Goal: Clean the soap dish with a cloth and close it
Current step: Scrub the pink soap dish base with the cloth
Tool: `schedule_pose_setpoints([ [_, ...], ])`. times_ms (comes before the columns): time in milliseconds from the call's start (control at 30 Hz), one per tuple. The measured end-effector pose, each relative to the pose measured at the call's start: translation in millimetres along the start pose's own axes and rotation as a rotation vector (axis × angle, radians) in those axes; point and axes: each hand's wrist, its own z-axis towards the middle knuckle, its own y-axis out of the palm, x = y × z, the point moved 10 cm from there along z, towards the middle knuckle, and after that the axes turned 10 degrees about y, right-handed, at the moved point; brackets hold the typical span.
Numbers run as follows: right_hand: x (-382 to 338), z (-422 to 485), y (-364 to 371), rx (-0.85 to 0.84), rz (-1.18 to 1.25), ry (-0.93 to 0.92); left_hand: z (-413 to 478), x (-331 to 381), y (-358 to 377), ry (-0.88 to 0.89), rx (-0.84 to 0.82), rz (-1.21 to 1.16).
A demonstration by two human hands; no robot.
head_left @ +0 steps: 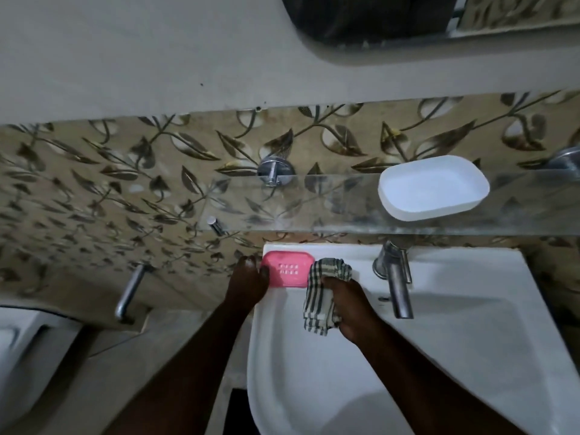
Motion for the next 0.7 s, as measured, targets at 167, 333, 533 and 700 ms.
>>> schedule_pose_setpoints([
  [167,-2.8,12.4,10.1,0.013,-0.046,-0.012,14.6,-4.5,11.4,0.064,-0.045,0.029],
  [333,-5.8,9.4,8.4,-0.016,-0.045,-0.045,-3.9,4.6,-0.9,0.033,0.007,-0.113],
  [533,-36.1,-21.3,-17.3,-0.074,-0.106,-0.254,-75.6,7.4,2.8,-0.458,0.114,-0.951],
  [700,-44.1,-46.1,-24.3,-0.145,-0.136,-0.26,-120.9,30.6,16.0,-0.561,0.05,-1.239],
])
